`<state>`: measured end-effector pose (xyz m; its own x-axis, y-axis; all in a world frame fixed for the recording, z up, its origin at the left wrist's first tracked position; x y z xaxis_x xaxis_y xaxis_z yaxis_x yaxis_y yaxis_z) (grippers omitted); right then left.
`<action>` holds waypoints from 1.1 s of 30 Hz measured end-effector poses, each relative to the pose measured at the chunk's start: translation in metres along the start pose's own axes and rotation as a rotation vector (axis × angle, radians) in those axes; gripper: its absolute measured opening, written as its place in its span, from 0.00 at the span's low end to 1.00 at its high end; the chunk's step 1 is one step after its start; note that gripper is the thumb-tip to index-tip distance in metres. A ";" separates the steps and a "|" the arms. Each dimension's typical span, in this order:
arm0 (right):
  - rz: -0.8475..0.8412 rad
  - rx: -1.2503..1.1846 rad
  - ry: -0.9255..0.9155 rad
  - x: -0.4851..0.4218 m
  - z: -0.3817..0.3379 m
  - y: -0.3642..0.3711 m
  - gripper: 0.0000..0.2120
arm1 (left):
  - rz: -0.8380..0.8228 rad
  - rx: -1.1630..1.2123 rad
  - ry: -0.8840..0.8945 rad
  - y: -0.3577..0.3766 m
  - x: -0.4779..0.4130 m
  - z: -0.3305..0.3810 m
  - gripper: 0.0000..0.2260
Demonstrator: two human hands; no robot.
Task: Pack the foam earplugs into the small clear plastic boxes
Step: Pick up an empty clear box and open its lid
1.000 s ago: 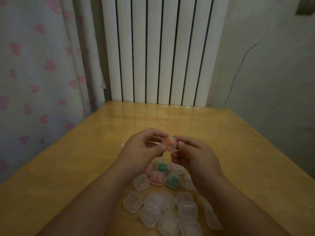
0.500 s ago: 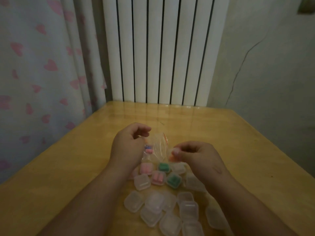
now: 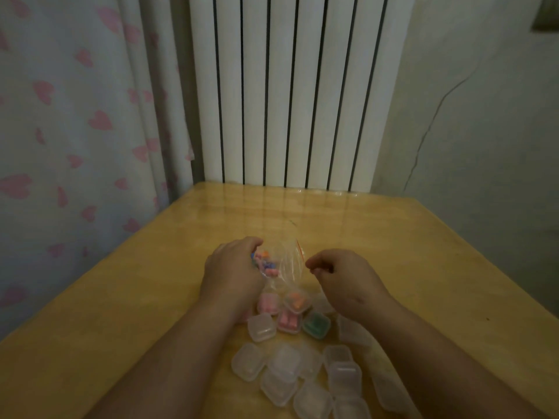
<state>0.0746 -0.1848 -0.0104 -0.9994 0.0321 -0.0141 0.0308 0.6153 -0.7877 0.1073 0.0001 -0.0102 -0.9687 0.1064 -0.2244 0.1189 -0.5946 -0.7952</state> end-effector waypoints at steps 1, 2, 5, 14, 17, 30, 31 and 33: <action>-0.032 0.028 -0.001 -0.007 -0.003 0.005 0.12 | -0.015 -0.045 -0.001 0.003 -0.001 0.000 0.23; -0.052 0.062 -0.008 -0.013 -0.008 0.008 0.13 | -0.021 -0.083 -0.007 0.005 -0.002 -0.001 0.24; -0.067 0.195 -0.041 -0.031 -0.020 0.018 0.11 | -0.032 -0.136 -0.027 0.009 -0.005 -0.005 0.22; -0.207 0.268 -0.152 -0.058 -0.047 0.054 0.08 | 0.033 -0.042 0.009 0.012 -0.010 -0.013 0.07; -0.241 0.252 -0.162 -0.061 -0.049 0.057 0.10 | 0.043 0.001 0.005 0.013 -0.010 -0.015 0.07; -0.304 0.168 -0.088 -0.072 -0.041 0.074 0.04 | 0.039 -0.003 0.010 0.014 -0.010 -0.014 0.10; -0.305 0.179 -0.086 -0.073 -0.041 0.074 0.04 | 0.037 -0.010 0.013 0.015 -0.010 -0.014 0.10; -0.302 0.223 -0.095 -0.071 -0.043 0.072 0.03 | 0.039 -0.022 0.019 0.015 -0.010 -0.013 0.10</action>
<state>0.1483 -0.1086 -0.0396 -0.9604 -0.2040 0.1898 -0.2587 0.3993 -0.8796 0.1214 0.0005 -0.0271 -0.9590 0.0990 -0.2657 0.1610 -0.5811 -0.7977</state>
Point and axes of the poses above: each hand's wrist, its own x-axis away from the middle knuckle, its own y-axis out of the palm, z = x × y, the point moved 9 cm from there along -x, towards the middle knuckle, and after that the axes turned 9 degrees about -z, right-handed, at the moved point
